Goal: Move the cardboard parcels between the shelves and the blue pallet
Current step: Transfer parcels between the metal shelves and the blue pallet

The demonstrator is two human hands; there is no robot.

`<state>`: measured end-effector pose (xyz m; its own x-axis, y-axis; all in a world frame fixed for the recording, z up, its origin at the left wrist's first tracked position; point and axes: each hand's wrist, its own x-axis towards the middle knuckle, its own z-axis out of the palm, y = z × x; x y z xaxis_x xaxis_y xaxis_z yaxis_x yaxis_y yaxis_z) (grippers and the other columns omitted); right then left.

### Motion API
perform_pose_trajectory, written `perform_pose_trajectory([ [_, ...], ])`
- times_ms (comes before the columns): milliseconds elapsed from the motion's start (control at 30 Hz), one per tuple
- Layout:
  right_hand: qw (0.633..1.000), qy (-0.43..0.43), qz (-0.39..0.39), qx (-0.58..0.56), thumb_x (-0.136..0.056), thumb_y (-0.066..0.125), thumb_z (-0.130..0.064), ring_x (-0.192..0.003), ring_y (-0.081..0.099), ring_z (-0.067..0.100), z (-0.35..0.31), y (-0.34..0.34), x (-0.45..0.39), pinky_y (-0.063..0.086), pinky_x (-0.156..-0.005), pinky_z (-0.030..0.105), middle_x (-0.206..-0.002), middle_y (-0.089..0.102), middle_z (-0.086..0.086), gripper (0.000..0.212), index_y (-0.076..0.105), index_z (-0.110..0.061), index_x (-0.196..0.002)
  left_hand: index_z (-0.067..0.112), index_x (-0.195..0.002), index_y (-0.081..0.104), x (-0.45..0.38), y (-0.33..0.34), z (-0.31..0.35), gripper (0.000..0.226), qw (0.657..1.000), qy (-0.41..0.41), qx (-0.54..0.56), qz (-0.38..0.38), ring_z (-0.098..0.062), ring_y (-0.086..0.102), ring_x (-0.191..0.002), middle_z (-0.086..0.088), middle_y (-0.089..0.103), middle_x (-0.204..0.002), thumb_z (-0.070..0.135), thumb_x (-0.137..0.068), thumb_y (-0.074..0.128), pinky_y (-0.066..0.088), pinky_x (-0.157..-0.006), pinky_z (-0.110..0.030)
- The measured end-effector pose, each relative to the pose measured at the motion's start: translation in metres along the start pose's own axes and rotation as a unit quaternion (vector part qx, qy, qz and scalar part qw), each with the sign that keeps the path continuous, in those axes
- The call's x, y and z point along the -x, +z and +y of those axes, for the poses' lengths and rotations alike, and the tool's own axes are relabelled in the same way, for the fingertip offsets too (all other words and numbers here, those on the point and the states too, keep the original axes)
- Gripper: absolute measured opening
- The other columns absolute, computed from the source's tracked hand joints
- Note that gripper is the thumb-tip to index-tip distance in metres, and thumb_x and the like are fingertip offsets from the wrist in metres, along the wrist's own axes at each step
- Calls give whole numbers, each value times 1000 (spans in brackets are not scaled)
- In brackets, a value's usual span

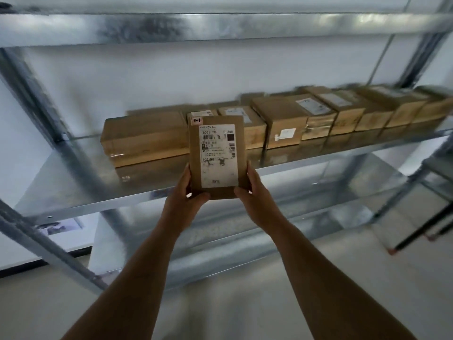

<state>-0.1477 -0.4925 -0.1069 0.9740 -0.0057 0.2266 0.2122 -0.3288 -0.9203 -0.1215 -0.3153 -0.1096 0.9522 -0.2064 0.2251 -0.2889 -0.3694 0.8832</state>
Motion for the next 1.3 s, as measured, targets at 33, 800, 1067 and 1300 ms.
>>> perform_pose_trajectory([
  [33, 1000, -3, 11, -3, -94, 48, -7, -126, 41, 5, 4, -13, 5, 44, -101, 27, -136, 46, -5, 59, 25, -34, -140, 32, -144, 25, -1, 13, 5, 73, 1000, 2, 1, -7, 5, 54, -104, 17, 53, -119, 10, -86, 62, 48, -81, -12],
  [800, 949, 149, 273, 52, -96, 45, -6, -135, 38, 22, 98, -296, 39, 35, -109, 52, -147, 40, -1, 71, 12, -36, -150, 45, -145, 19, -126, 316, 118, 75, 959, 69, 40, -271, -2, 46, -113, 14, 50, -135, 28, -87, 63, 35, -95, -31],
  [1067, 919, 160, 359, 46, -95, 47, -11, -132, 39, 13, 122, -387, -8, 38, -108, 47, -143, 43, -10, 67, 18, -40, -148, 43, -144, 20, -215, 416, 152, 78, 941, 75, 82, -321, 13, 47, -99, 20, 49, -126, 30, -84, 66, 41, -94, -32],
  [1300, 885, 192, 422, 44, -96, 47, -11, -122, 37, 2, 145, -459, -14, 38, -104, 38, -131, 41, -24, 70, 13, -48, -144, 30, -140, 29, -253, 507, 177, 70, 922, 89, 101, -362, 16, 49, -85, 21, 49, -113, 30, -82, 69, 44, -81, -25],
])
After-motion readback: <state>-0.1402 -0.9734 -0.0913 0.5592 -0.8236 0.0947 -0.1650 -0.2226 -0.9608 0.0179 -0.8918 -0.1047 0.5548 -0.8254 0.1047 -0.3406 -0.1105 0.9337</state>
